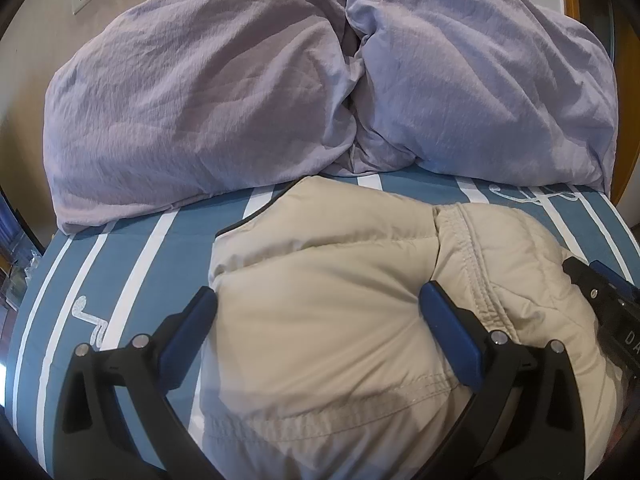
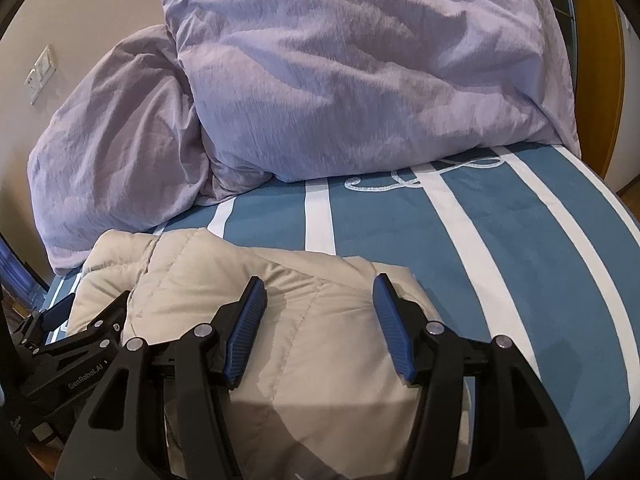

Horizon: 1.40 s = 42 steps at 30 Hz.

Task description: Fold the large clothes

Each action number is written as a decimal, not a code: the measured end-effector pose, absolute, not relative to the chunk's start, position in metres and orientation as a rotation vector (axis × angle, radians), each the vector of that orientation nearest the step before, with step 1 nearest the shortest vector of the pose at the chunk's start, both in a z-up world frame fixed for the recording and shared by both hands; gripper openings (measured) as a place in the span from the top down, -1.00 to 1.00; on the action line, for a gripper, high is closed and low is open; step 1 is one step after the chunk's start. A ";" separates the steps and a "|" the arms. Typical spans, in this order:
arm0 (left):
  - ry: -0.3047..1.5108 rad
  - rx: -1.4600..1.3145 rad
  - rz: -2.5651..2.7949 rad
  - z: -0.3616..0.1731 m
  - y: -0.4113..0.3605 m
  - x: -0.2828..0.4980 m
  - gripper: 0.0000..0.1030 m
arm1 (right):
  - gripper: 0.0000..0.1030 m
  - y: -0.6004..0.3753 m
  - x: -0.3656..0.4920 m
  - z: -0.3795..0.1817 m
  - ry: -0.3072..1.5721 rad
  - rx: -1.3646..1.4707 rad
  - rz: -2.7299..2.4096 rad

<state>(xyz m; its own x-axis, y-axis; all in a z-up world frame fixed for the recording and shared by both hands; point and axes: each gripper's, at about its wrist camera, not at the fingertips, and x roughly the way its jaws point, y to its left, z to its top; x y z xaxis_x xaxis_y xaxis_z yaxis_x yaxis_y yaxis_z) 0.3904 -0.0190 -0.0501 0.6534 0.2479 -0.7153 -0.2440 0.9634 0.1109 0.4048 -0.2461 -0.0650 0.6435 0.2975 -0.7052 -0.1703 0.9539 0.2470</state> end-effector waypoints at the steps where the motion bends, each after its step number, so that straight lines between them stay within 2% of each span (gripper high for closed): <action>1: 0.812 0.006 0.279 -0.050 -0.019 0.391 -0.97 | -0.13 -0.246 0.405 -0.065 0.831 0.163 0.267; 42: 0.800 -0.025 0.276 -0.048 -0.019 0.390 -0.97 | -0.14 -0.244 0.407 -0.072 0.852 0.174 0.273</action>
